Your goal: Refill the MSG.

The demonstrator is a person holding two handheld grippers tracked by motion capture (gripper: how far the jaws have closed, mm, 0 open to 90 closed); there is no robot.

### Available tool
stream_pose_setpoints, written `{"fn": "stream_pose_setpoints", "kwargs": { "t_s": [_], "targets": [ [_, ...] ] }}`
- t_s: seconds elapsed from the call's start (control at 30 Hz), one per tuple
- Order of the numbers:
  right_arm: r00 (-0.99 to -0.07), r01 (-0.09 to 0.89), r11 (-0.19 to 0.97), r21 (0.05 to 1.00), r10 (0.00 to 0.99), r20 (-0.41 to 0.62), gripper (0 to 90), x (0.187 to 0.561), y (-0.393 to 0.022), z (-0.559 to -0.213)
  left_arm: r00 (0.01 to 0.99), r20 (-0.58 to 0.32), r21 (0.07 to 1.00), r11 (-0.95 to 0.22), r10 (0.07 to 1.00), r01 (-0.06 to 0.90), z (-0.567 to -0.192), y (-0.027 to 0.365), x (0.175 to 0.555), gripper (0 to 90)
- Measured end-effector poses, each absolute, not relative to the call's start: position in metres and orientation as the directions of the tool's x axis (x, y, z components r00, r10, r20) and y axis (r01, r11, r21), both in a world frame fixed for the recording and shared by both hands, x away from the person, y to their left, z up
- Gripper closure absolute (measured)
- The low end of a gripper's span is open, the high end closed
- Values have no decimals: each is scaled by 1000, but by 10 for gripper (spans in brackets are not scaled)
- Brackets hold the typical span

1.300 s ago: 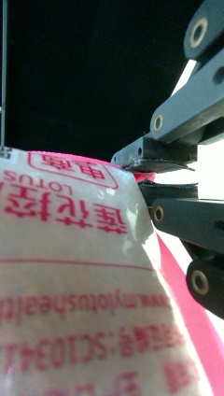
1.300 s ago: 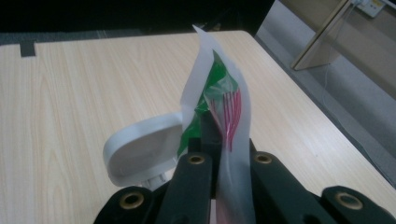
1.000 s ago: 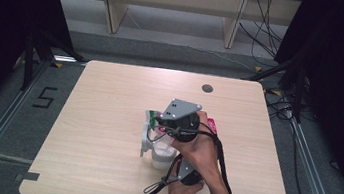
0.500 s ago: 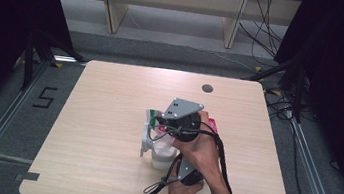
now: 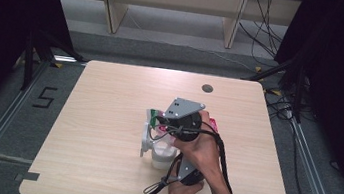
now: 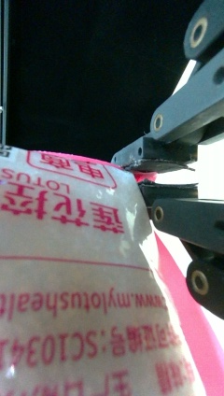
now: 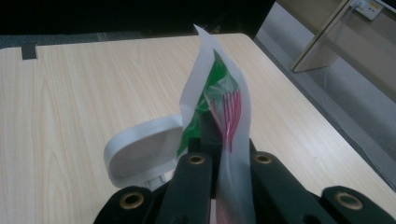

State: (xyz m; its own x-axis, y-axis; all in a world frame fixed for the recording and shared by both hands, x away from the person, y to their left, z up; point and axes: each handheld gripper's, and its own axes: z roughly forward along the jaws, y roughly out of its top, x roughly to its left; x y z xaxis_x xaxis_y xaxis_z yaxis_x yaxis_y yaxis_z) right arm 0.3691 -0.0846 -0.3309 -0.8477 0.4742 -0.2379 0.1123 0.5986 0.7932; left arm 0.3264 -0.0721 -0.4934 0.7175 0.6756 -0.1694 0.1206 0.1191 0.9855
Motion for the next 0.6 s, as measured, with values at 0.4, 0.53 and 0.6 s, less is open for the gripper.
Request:
{"fn": "stream_pose_setpoints", "kwargs": {
  "t_s": [0.4,0.53,0.6],
  "targets": [
    [-852,94,602,793,461,-248,900,371,-85,-330,720,-169,986,118,673,121,-493,-72,327,821],
    [-850,91,595,799,464,-248,900,371,-87,-329,729,-195,981,139,656,137,-493,-72,325,821],
    [-850,88,586,806,466,-246,900,372,-90,-328,731,-191,982,134,655,136,-493,-72,325,821]
  ]
}}
